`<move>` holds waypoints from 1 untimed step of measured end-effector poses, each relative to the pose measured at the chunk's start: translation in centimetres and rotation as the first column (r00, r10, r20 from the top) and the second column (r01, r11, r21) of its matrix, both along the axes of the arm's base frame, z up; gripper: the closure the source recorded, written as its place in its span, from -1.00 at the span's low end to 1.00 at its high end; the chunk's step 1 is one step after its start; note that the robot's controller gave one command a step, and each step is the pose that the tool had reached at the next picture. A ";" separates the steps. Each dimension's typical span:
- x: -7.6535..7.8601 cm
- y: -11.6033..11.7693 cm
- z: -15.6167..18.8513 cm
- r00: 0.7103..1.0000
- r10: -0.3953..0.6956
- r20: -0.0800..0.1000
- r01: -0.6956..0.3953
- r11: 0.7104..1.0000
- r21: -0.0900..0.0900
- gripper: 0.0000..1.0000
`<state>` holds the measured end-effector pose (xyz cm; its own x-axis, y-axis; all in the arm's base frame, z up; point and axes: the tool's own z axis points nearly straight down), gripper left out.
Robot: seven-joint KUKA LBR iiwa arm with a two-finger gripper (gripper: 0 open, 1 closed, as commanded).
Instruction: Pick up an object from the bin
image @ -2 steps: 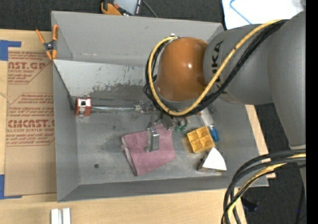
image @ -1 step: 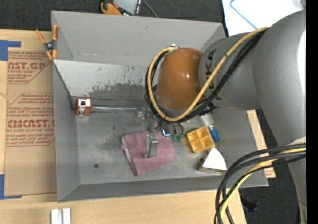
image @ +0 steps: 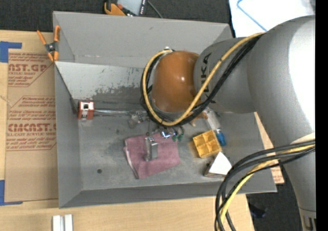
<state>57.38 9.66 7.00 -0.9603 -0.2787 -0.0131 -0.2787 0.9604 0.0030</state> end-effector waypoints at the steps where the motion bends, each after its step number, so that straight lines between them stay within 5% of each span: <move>1: -0.8 -0.2 0.1 0.912 -0.410 -0.010 0.410 0.912 0.001 1.00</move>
Offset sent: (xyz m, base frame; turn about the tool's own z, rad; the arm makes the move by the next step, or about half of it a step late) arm 0.0000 0.0000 0.0000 0.0000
